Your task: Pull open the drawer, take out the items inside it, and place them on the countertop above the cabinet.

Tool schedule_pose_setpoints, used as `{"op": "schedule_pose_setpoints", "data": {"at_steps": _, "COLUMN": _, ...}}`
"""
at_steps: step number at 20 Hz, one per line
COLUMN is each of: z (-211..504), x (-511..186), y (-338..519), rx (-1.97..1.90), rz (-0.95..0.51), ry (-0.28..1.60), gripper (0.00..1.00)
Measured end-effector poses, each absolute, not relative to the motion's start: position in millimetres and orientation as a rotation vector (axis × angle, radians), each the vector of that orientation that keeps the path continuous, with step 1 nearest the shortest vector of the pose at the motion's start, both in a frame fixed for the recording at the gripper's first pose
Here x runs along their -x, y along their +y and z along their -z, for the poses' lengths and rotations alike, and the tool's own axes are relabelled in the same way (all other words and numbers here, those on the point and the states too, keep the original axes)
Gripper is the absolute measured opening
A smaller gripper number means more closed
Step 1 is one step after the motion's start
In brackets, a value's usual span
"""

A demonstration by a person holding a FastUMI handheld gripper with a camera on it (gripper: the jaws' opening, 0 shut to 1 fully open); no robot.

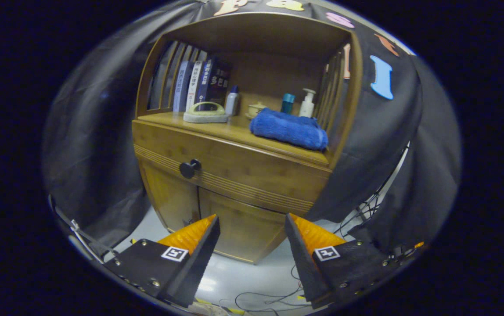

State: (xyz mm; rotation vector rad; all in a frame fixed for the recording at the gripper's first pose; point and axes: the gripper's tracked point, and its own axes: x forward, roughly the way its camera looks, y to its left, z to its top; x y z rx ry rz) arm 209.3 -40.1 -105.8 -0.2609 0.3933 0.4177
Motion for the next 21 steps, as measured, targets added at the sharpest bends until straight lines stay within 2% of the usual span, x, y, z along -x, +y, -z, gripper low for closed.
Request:
{"op": "schedule_pose_setpoints", "data": {"at_steps": 9, "z": 128.3, "x": -243.3, "y": -153.0, "rx": 0.215, "rz": -0.286, "ry": 0.333, "gripper": 0.89}}
{"op": "schedule_pose_setpoints", "data": {"at_steps": 13, "z": 119.0, "x": -246.7, "y": -183.9, "rx": 0.164, "rz": -0.219, "ry": 0.283, "gripper": 0.89}}
{"op": "schedule_pose_setpoints", "data": {"at_steps": 21, "z": 119.2, "x": -239.1, "y": -232.3, "rx": -0.056, "rz": -0.128, "ry": 0.311, "gripper": 0.89}}
